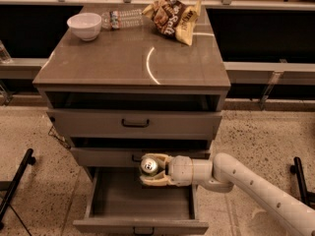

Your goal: Place green can into bottom drawer

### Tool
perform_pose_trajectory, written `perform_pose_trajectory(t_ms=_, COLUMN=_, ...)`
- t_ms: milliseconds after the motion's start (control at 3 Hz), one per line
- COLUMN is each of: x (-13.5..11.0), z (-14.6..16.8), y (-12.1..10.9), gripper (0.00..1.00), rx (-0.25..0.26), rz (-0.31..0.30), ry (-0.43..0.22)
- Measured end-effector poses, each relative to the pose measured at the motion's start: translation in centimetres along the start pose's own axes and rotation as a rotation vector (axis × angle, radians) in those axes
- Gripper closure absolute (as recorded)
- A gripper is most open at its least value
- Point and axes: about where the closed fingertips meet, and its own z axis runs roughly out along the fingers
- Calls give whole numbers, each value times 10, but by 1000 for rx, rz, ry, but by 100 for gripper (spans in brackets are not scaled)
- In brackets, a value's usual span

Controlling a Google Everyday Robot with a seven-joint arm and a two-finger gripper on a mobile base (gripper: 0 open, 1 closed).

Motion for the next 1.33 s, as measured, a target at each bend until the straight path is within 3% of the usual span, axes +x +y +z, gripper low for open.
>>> perform_pose_trajectory(t_ms=333, x=-2, z=0, y=0, gripper=100, rx=-2, rz=2, ry=2)
perform_pose_trajectory(t_ms=1000, x=99, z=-2, y=20, gripper=100, rx=-34, rz=-5, ry=70)
perform_pose_trajectory(t_ms=1333, x=147, z=-7, y=22, gripper=100, rx=-10, rz=-1, ry=88)
